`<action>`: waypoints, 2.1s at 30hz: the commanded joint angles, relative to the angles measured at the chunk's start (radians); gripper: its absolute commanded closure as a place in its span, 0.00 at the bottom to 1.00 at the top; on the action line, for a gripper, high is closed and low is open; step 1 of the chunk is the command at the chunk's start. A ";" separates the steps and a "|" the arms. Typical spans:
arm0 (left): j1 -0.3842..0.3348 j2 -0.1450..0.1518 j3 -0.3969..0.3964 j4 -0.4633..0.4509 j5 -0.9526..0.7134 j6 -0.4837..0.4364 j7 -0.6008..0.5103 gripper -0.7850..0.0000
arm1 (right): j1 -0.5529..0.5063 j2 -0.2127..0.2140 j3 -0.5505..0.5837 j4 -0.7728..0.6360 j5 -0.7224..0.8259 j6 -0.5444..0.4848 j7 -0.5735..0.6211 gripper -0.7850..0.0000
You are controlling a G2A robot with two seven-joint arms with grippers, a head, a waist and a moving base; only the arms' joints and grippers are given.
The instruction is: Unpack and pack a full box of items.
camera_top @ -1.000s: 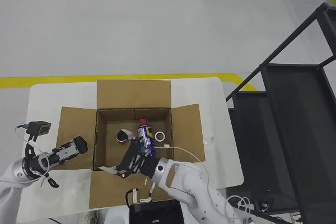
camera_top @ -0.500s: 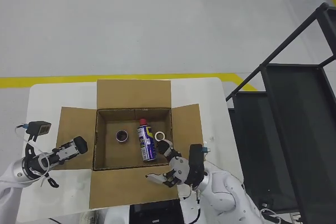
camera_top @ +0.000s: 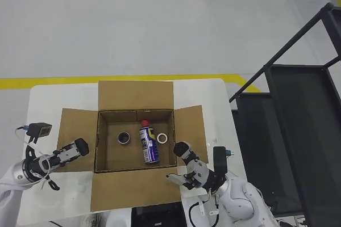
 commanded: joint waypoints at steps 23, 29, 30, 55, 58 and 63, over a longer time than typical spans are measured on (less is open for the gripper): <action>-0.042 0.015 -0.109 0.100 0.170 0.094 0.114 0.00 | -0.034 0.099 0.367 0.038 0.959 0.154 0.467 0.00; -0.083 0.011 -0.076 0.171 0.261 0.132 0.230 0.00 | 0.002 0.109 0.381 0.118 0.993 0.251 0.508 0.00; -0.092 0.010 -0.060 0.180 0.264 0.137 0.238 0.00 | 0.012 0.109 0.369 0.130 0.989 0.264 0.516 0.00; -0.169 -0.014 0.103 0.228 0.057 0.112 0.126 0.00 | 0.071 0.124 0.218 0.169 1.006 0.267 0.620 0.00; -0.172 -0.016 0.111 0.186 0.016 0.098 0.087 0.00 | 0.055 0.127 0.204 0.127 1.015 0.246 0.655 0.00; -0.175 -0.015 0.123 0.106 -0.009 0.107 0.039 0.00 | 0.054 0.132 0.168 0.082 0.993 0.249 0.683 0.00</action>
